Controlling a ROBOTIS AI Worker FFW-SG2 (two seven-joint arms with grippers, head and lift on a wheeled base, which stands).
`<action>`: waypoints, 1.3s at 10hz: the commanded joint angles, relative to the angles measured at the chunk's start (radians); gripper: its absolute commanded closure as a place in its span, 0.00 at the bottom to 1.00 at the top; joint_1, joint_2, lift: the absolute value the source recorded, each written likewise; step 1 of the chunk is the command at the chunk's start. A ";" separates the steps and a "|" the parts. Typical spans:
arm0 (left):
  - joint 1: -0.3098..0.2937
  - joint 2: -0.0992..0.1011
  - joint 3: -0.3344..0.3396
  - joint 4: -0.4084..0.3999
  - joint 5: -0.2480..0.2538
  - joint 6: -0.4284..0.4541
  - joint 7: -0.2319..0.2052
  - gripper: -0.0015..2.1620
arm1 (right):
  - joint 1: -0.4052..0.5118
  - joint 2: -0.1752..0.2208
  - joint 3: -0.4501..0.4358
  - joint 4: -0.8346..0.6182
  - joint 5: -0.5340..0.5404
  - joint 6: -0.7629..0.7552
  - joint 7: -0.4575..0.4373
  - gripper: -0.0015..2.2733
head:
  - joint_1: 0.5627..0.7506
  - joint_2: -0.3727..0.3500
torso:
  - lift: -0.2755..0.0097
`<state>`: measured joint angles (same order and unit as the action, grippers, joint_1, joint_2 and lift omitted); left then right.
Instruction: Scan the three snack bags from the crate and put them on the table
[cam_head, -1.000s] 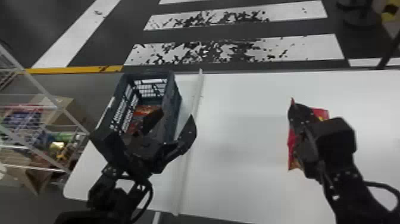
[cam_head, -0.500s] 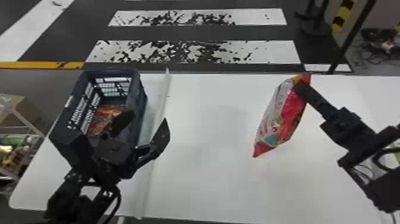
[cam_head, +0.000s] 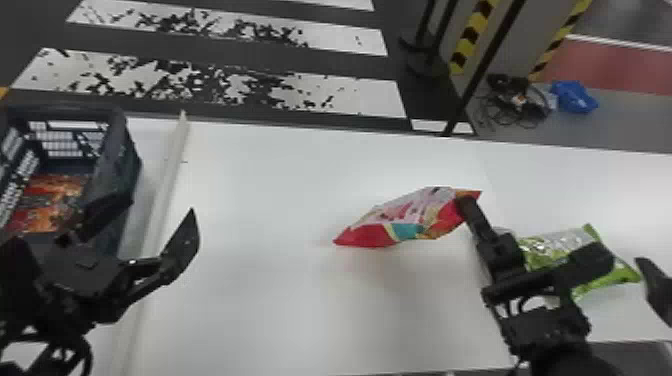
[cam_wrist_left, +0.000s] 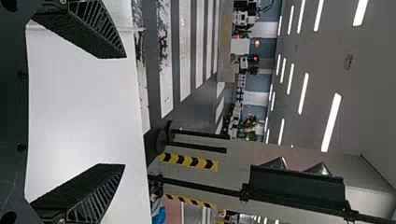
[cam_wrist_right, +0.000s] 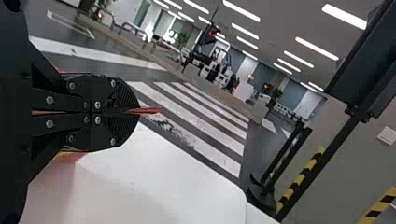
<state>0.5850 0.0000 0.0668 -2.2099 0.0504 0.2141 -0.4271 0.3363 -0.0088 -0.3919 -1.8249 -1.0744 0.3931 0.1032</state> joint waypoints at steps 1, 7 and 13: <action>-0.001 -0.003 -0.019 0.001 -0.012 -0.003 0.002 0.01 | 0.038 0.009 0.021 -0.004 0.086 -0.087 -0.033 0.99 | 0.70 0.21 | 0.64; -0.011 -0.003 -0.038 0.032 -0.003 -0.034 0.011 0.01 | 0.205 0.004 0.088 -0.192 0.255 -0.032 -0.048 0.40 | 0.70 0.19 | 0.64; -0.024 -0.003 -0.039 0.050 -0.001 -0.049 0.018 0.01 | 0.159 -0.037 0.119 -0.238 0.465 -0.023 -0.065 0.03 | 0.70 0.21 | 0.64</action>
<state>0.5627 0.0000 0.0276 -2.1608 0.0491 0.1666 -0.4096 0.5035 -0.0331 -0.2797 -2.0485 -0.6545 0.3676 0.0384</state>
